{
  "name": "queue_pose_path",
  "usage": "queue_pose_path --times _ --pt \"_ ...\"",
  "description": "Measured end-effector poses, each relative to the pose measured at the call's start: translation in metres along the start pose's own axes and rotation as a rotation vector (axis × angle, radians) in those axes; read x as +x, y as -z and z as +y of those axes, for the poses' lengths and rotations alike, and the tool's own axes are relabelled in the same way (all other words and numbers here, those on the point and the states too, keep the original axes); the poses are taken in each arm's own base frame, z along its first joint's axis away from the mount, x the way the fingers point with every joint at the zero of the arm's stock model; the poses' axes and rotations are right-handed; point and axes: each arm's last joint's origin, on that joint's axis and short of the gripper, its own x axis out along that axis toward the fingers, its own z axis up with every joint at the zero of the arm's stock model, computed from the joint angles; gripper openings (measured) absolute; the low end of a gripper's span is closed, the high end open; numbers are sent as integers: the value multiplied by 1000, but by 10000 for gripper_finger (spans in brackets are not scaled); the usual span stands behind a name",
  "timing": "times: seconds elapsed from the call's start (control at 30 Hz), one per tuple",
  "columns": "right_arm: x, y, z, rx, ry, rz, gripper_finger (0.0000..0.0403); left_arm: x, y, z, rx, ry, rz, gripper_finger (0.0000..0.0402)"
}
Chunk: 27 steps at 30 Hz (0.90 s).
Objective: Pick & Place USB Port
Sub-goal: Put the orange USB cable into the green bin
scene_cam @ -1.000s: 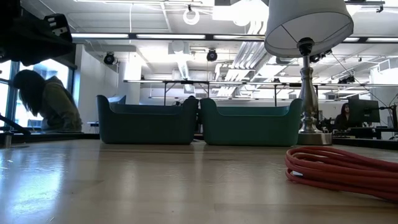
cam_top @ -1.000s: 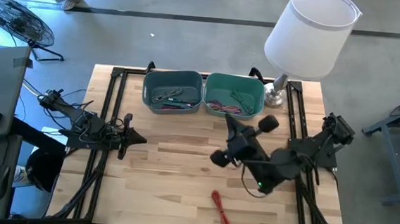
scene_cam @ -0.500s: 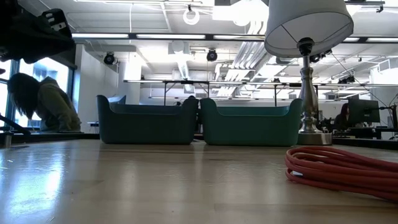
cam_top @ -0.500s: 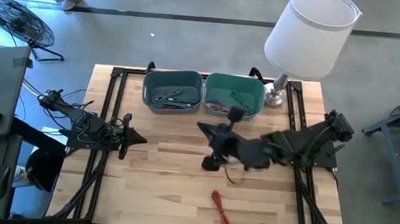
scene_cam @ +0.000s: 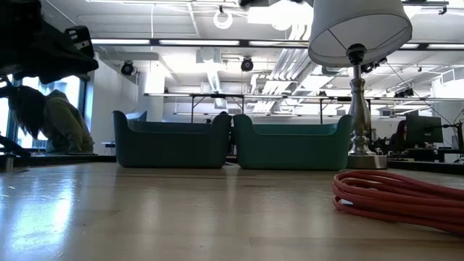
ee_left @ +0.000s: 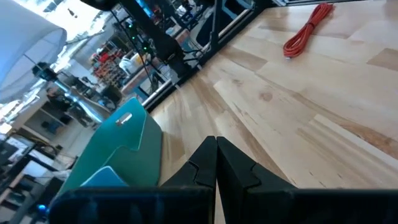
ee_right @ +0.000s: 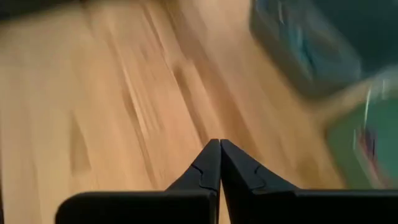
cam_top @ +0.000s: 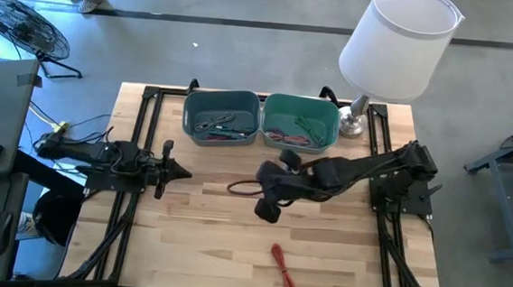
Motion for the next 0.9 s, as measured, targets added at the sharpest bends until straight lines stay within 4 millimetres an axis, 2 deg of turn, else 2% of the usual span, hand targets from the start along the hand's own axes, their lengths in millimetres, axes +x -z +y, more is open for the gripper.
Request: queue_pose_path --times 0.1,0.2,0.4,0.5,0.6,0.9 --pt "14 15 4 68 8 150 0 0 4 4 -13 12 1 0" --pt "27 28 20 113 -28 250 0 0 8 7 -24 17 2 0" --pt "30 47 47 234 -103 358 1 2 13 10 -45 50 21 0" --pt "30 53 55 290 -133 402 14 4 16 10 -51 74 43 0" --pt "28 55 58 349 -160 441 45 6 18 9 -59 104 56 0" --pt "32 53 64 402 -234 432 179 9 17 8 -73 163 12 0"
